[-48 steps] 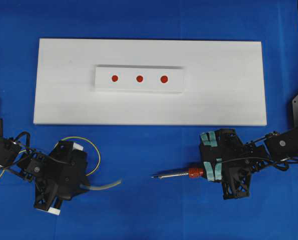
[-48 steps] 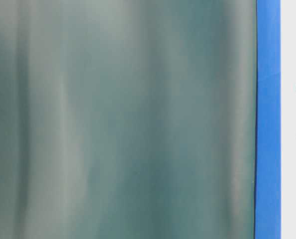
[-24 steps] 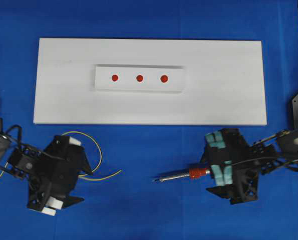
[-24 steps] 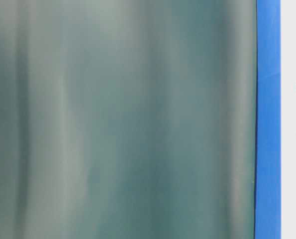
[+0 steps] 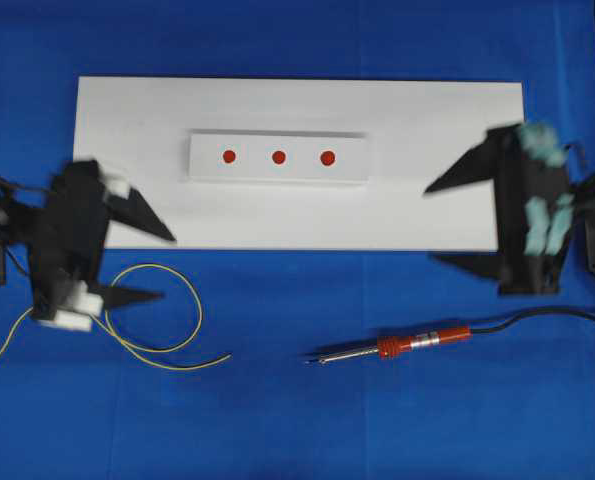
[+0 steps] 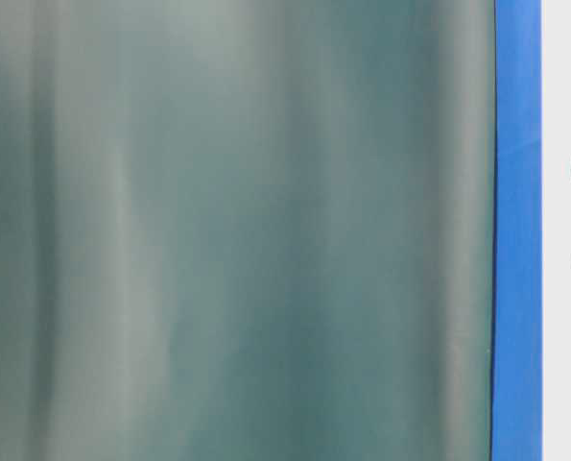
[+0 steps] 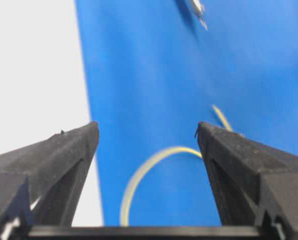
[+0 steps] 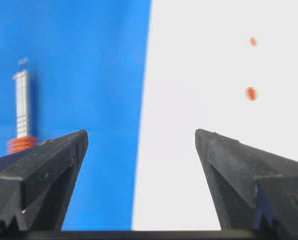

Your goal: Touch the tip of the soldering iron to the tip of the solder at the mark.

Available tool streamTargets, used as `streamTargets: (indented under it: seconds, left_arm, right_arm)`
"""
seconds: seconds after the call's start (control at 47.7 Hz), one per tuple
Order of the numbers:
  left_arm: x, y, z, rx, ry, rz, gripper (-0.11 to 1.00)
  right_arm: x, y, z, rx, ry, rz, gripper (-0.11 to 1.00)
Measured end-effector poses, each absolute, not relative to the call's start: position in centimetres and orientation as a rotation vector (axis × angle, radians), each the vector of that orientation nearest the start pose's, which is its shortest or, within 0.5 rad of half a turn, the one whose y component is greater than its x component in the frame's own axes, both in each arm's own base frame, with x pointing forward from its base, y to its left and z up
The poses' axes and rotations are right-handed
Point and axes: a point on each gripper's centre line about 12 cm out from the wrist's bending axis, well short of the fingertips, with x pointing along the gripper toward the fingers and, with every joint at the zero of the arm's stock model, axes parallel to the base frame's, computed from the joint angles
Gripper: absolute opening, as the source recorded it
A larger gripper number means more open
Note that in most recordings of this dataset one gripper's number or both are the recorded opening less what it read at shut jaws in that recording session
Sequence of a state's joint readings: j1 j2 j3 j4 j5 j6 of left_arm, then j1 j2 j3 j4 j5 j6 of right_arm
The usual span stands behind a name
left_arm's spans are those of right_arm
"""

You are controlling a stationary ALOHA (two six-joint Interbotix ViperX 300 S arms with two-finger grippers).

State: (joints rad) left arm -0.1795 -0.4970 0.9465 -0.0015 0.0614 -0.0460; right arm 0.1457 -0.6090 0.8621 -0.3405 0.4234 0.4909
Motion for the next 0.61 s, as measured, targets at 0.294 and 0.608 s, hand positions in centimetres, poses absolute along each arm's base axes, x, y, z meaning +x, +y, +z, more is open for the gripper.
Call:
streamTargets:
  seconds: [0.294,0.608]
  left_arm:
    - [22.8,-1.7,25.0,0.028,0.314,-0.076,0.74]
    - [17.8,-0.3,22.5,0.020,0.247,-0.018,0.74]
  right_arm:
    - [21.0,-1.3,27.7,0.077,0.493,-0.159,0.81]
    - [17.5,-0.8,24.6,0.138,0.385,-0.114,0.81]
